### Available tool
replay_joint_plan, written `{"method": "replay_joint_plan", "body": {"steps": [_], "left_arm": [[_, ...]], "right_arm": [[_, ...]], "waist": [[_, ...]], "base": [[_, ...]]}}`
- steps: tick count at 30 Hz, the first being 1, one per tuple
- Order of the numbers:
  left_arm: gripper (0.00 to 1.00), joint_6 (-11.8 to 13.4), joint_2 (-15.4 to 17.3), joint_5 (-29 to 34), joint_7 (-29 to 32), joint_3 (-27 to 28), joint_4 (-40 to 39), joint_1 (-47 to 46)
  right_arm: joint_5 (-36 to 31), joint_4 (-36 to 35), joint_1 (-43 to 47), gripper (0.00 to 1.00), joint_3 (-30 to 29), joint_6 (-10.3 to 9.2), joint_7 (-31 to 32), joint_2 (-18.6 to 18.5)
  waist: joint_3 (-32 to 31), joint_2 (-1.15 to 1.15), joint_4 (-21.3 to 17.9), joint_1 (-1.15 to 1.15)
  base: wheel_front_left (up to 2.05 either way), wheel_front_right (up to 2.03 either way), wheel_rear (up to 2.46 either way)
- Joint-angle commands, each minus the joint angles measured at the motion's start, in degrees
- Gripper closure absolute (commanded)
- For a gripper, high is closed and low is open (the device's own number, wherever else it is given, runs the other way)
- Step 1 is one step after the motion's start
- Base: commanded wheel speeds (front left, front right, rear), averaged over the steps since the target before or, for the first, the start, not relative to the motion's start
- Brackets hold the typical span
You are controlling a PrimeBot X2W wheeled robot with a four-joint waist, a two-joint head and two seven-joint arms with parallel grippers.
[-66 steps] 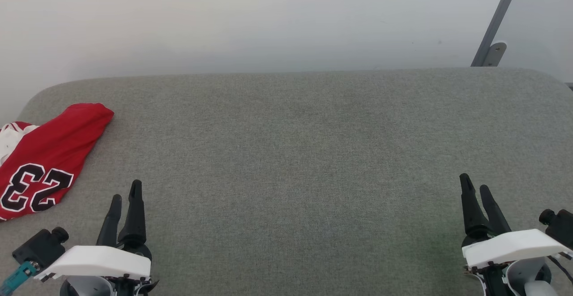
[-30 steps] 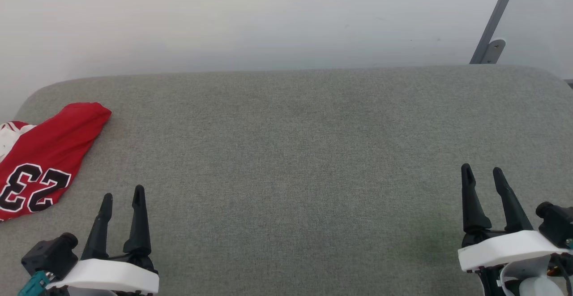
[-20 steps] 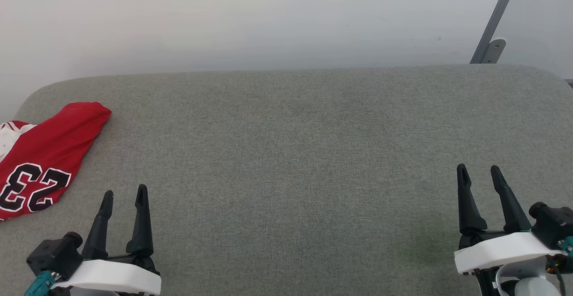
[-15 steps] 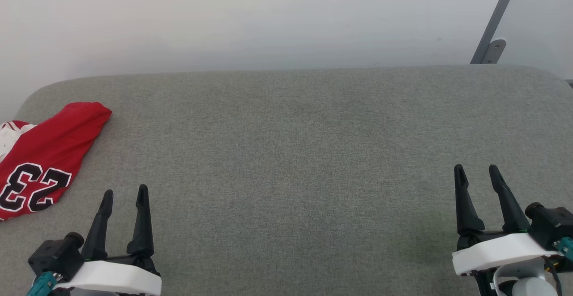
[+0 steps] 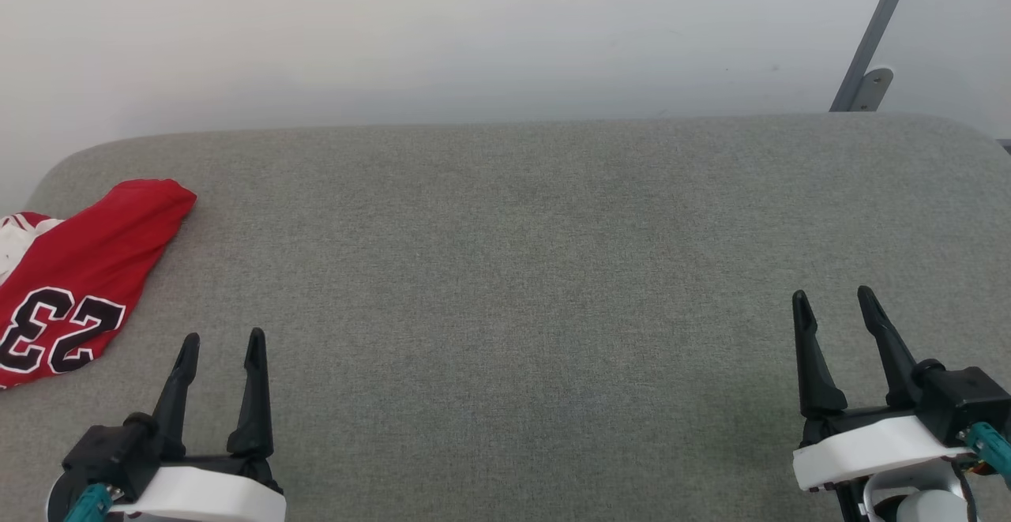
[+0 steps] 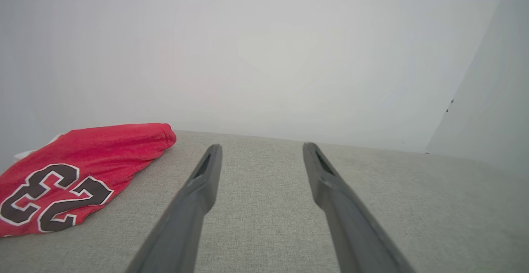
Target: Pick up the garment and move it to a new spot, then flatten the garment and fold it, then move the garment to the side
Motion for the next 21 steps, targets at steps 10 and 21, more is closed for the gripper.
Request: {"method": "replay_joint_plan", "body": {"steps": [10,21], "left_arm": [[0.0,-0.2,0.5,2.8,-1.1,-0.2,-0.3,0.8],[0.0,-0.2,0.7,1.9,-1.1,-0.4,0.0,0.6]], "right_arm": [[-3.4,-1.1,0.6,0.0,0.1,0.09,-1.1,-0.2],[-3.8,-1.6,1.0,0.0,0.0,0.09,-1.1,0.0]], "waist": [[0.1,0.0,-0.1,0.0],[0.1,0.0,0.2,0.0]], "base": [[0.0,0.0,0.0],[0.0,0.0,0.0]]}}
